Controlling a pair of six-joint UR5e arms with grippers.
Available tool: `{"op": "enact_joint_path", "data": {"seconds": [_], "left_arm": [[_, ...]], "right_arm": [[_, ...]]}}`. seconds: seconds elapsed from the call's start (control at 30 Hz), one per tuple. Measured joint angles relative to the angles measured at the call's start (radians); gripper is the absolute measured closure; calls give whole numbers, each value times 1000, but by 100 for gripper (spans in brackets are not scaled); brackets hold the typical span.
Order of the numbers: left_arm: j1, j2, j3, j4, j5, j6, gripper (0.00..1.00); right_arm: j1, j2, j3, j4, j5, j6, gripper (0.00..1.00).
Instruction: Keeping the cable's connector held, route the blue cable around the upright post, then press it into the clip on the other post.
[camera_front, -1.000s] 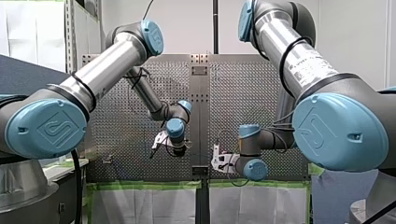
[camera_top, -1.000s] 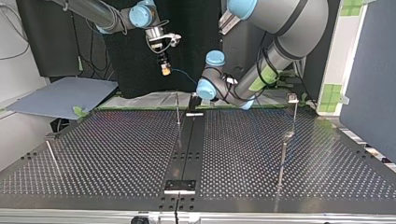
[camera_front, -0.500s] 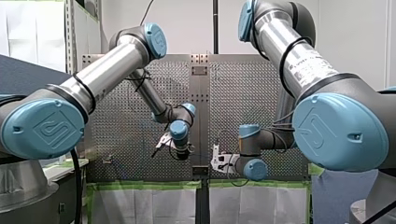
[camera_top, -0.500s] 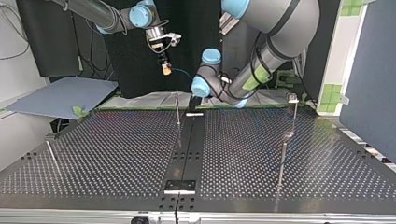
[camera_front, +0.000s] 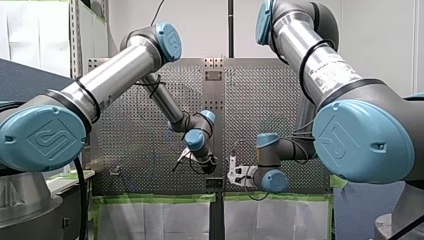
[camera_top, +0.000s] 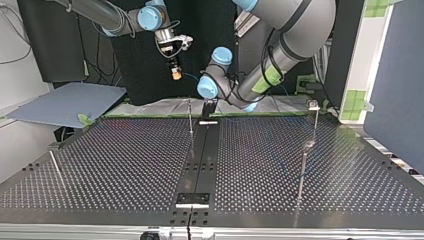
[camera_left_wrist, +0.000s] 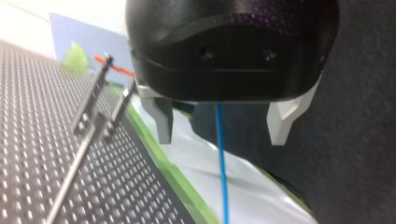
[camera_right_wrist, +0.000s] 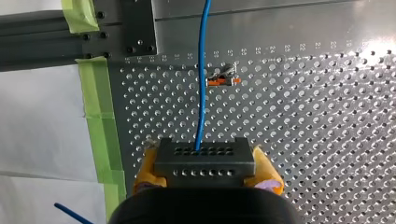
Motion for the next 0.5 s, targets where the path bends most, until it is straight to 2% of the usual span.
{"op": "enact_joint_path", "data": {"seconds": [0.17, 0.5], "left_arm": [[-8, 0, 0, 15, 48, -3, 1], [-18, 1, 0, 31, 111, -8, 1]], "right_arm": [[-1, 0, 0, 5, 12, -1, 100], [-5, 0, 0, 5, 25, 1, 100]]}}
